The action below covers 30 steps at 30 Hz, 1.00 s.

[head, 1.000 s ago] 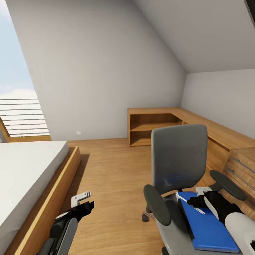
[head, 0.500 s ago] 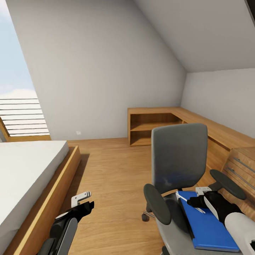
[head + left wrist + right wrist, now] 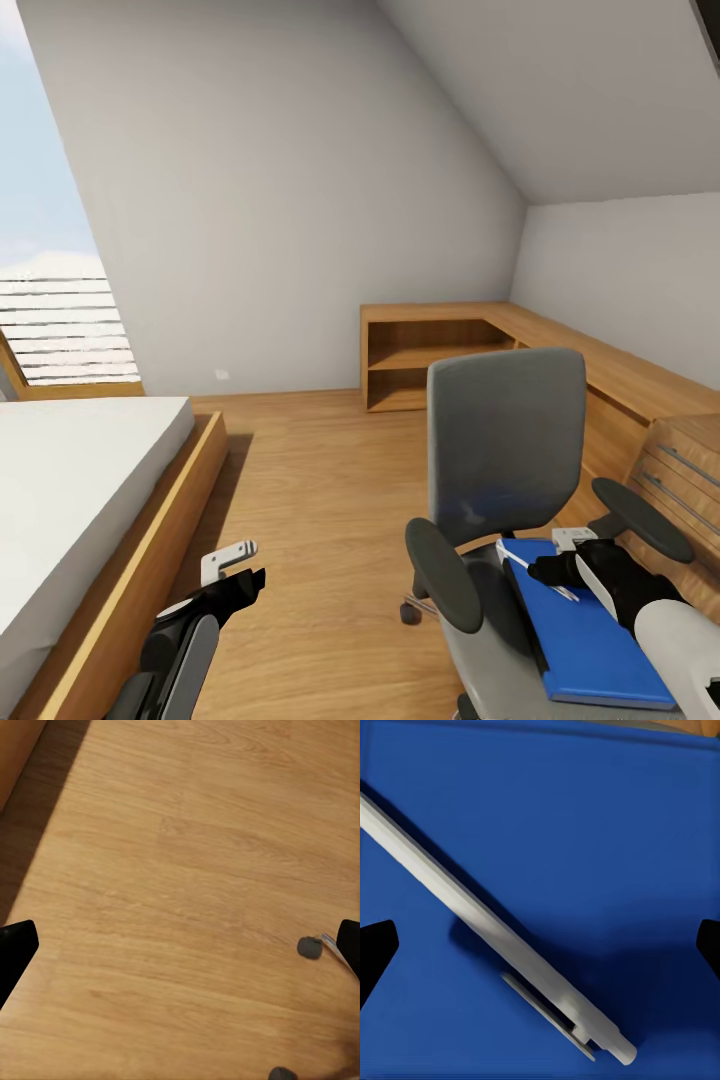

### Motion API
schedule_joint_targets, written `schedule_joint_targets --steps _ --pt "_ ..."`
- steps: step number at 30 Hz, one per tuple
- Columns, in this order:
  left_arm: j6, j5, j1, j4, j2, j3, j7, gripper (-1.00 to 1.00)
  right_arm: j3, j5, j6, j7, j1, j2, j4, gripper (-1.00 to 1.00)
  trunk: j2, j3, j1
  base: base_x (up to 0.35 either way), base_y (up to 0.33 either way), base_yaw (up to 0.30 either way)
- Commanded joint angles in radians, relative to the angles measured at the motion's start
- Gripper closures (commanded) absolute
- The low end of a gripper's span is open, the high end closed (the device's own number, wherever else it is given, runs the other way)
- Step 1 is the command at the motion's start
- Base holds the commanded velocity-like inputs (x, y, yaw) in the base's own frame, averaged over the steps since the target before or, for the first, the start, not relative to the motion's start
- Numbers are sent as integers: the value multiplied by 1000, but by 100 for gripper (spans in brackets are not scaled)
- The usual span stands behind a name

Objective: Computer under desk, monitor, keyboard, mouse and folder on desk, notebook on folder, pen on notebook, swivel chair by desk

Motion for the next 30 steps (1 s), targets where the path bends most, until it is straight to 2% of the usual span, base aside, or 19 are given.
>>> schedule_joint_targets --steps 1,14,17,30 --pt "3 11 -1 -1 -1 1 7 -100 8 -4 4 1 0 -1 -2 -100 -1 -1 0 -6 0 0" --pt "3 12 -1 -1 -1 1 7 -100 8 -4 3 1 0 -1 -2 -100 -1 -1 0 -1 0 0" --pt "3 12 -1 -1 -1 1 7 -100 8 -4 4 1 0 -2 -2 -100 -22 -10 11 0 0 0" --pt "3 12 -1 -1 -1 1 7 -100 8 -4 5 1 0 -1 -2 -100 -22 -10 11 0 0 0"
